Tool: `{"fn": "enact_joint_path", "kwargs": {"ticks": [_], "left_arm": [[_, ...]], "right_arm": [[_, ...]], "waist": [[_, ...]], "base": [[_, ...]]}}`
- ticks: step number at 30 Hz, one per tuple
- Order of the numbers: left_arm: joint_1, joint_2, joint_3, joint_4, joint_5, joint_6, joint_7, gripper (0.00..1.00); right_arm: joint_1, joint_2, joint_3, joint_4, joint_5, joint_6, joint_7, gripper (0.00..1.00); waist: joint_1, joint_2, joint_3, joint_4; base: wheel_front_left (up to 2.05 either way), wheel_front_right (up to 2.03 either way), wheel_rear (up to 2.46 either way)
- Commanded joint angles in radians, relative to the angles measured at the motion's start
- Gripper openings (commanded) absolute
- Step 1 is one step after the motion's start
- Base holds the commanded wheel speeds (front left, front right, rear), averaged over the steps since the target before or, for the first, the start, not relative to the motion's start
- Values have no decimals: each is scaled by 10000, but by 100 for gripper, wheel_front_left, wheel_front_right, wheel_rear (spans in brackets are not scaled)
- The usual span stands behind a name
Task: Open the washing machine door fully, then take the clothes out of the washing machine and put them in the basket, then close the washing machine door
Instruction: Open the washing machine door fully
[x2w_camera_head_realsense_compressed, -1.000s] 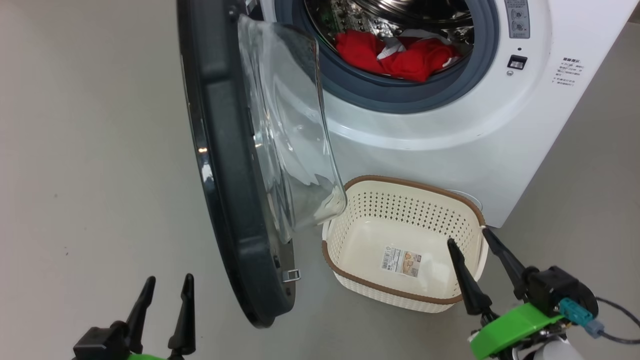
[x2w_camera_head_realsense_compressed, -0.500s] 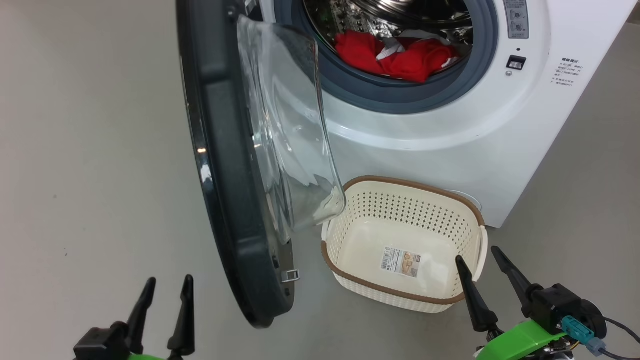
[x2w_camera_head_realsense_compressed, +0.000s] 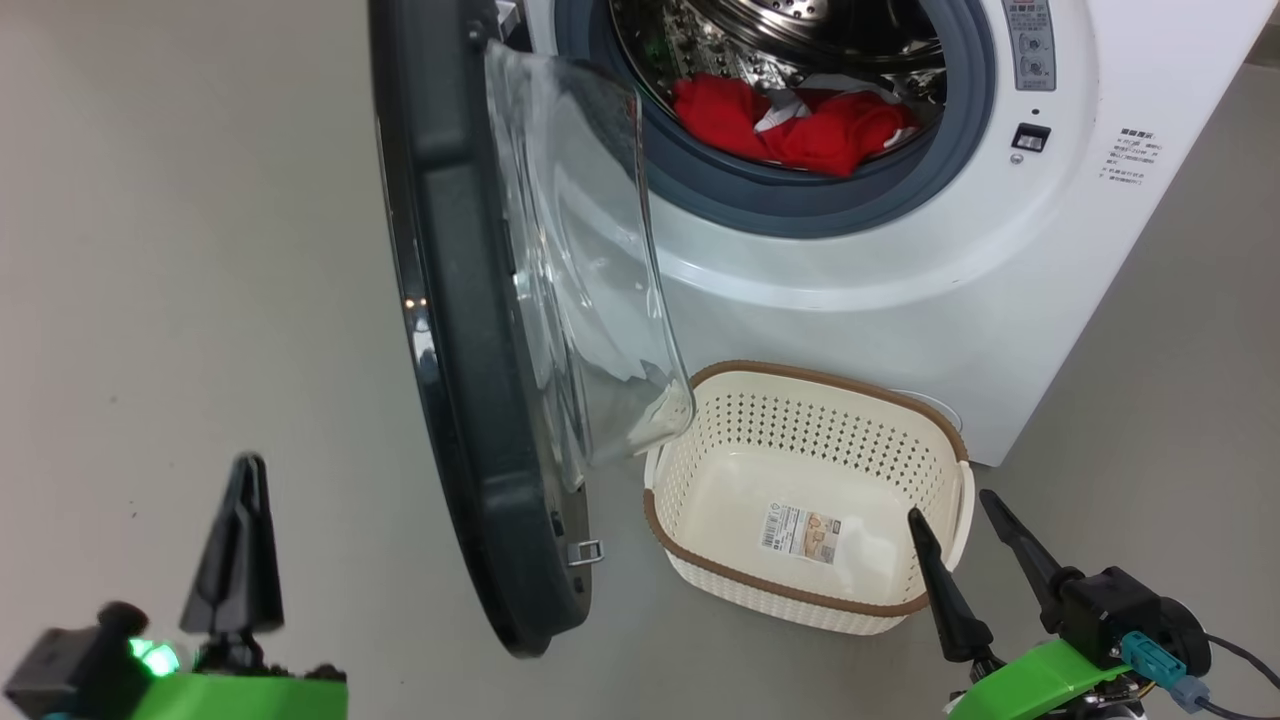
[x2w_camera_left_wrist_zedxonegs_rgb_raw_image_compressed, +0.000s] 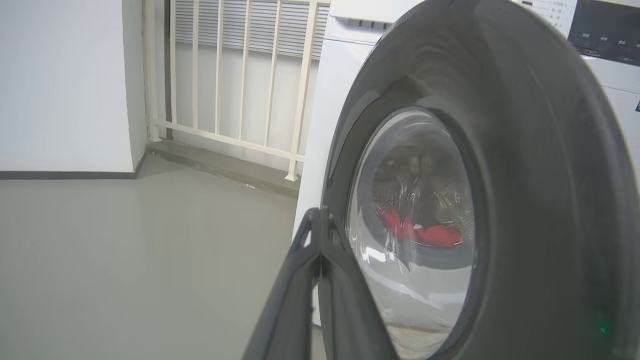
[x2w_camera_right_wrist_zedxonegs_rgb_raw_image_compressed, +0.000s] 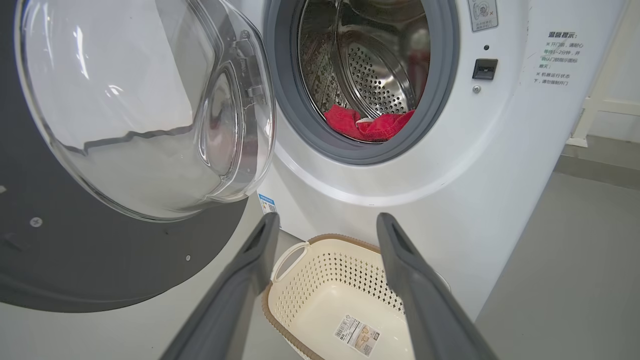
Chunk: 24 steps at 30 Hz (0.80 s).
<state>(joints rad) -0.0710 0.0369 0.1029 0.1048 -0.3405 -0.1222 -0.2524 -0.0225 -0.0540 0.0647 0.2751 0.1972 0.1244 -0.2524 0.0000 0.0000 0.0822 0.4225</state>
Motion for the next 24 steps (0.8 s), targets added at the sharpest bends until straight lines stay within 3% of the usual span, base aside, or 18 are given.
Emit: {"fn": "enact_joint_path", "kwargs": {"ticks": [1,6,12,17,24], "left_arm": [[-355,133,273,-924,-143,114,-94,0],[-285,133,-453,-2271,-381,292,-94,0],[-1,133,-2409,-3558,-118,434,-94,0],[331,133,-4042,-2921,-541,535,-94,0],[199,133,-4597,-1384,-1091,425,-94,0]], "right_arm": [[-92,2,219,-284,0,63,-93,100],[-104,8,249,-307,7,63,-93,100],[-153,15,306,-327,11,63,-93,100],[-230,21,337,-373,-16,63,-93,100],[-305,25,301,-412,-41,63,-93,100]], "waist": [[0,0,8,-4],[0,0,20,-19],[0,0,47,-69],[0,0,98,-131],[0,0,196,-138]], "base": [[0,0,0],[0,0,0],[0,0,0],[0,0,0],[0,0,0]]}}
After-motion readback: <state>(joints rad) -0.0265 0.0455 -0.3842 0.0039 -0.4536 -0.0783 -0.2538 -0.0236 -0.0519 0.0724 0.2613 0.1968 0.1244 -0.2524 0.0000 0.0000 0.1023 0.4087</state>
